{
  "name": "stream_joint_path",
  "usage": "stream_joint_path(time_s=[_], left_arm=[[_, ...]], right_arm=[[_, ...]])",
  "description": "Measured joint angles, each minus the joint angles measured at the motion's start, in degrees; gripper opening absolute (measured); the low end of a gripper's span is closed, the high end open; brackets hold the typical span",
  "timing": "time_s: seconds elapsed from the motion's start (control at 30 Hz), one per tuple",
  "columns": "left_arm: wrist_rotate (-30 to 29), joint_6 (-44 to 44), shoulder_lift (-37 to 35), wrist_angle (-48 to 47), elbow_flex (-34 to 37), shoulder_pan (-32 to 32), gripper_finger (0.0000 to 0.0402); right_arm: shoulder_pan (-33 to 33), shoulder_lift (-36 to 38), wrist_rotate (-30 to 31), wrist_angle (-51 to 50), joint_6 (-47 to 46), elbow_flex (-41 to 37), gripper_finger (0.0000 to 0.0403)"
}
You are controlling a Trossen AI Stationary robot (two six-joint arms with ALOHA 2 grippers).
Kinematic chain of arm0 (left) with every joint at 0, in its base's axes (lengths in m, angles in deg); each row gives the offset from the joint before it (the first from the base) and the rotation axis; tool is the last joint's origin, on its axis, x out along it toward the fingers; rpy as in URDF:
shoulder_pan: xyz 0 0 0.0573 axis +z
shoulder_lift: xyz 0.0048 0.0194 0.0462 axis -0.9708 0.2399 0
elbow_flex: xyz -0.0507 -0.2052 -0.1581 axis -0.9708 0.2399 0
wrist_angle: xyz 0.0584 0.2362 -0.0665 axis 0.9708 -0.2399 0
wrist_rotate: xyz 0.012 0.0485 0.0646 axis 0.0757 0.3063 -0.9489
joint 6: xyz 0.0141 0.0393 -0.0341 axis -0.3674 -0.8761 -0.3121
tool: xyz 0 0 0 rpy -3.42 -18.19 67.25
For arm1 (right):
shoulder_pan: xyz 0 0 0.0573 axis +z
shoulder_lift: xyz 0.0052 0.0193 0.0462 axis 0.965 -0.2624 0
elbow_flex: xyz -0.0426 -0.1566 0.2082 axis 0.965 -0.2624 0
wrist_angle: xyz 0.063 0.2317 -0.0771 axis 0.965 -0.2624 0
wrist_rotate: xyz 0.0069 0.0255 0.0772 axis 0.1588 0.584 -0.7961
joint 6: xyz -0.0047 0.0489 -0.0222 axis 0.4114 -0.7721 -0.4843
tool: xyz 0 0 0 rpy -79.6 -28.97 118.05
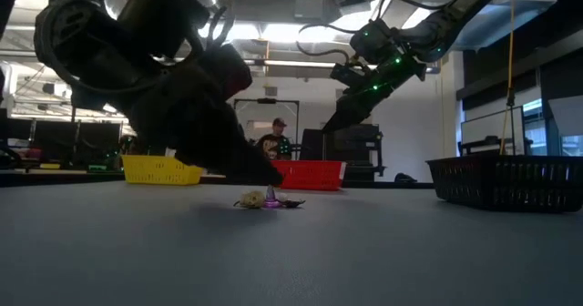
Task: Sort Halloween decoration
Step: Put the purple hat toy into the black bin
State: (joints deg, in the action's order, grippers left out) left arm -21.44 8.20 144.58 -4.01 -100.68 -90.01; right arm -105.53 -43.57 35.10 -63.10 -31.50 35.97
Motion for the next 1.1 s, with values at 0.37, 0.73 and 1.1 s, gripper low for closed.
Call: stream_joint_path(time_s=[0.37, 0.73, 1.1], left_arm=[[-0.03, 0.15, 0.00, -1.98, 0.00, 0.00, 0.0105], [-0.02, 0.15, 0.00, -1.89, 0.00, 0.00, 0.0105], [-0.02, 0.15, 0.00, -1.90, 0.00, 0.00, 0.0080]], right_arm=[[0.00, 0.02, 0.00, 0.05, 0.02, 0.00, 0.0095], [0.00, 0.02, 0.00, 0.11, 0.02, 0.00, 0.0095], [0.00, 0.02, 0.00, 0.11, 0.04, 0.00, 0.0095]])
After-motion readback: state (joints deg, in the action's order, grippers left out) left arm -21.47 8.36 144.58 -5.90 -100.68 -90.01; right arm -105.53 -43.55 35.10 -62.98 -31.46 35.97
